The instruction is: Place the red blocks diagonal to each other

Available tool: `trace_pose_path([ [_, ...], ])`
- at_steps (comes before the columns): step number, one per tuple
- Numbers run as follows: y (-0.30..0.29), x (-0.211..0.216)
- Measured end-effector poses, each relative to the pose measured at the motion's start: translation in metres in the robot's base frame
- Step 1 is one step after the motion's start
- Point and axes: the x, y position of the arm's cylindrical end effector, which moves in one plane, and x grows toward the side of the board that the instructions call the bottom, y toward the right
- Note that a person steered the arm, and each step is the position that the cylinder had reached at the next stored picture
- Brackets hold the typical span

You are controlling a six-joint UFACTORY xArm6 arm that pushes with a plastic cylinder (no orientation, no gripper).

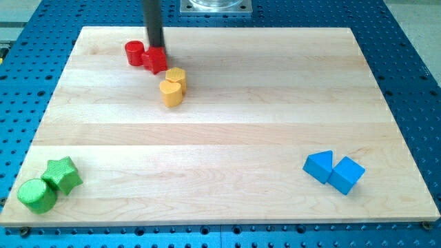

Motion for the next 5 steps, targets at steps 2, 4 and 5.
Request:
trace_pose_path([
  [2,-0.033,-0.026],
  [4,0.0,-0.008],
  [5,0.019,-0.009],
])
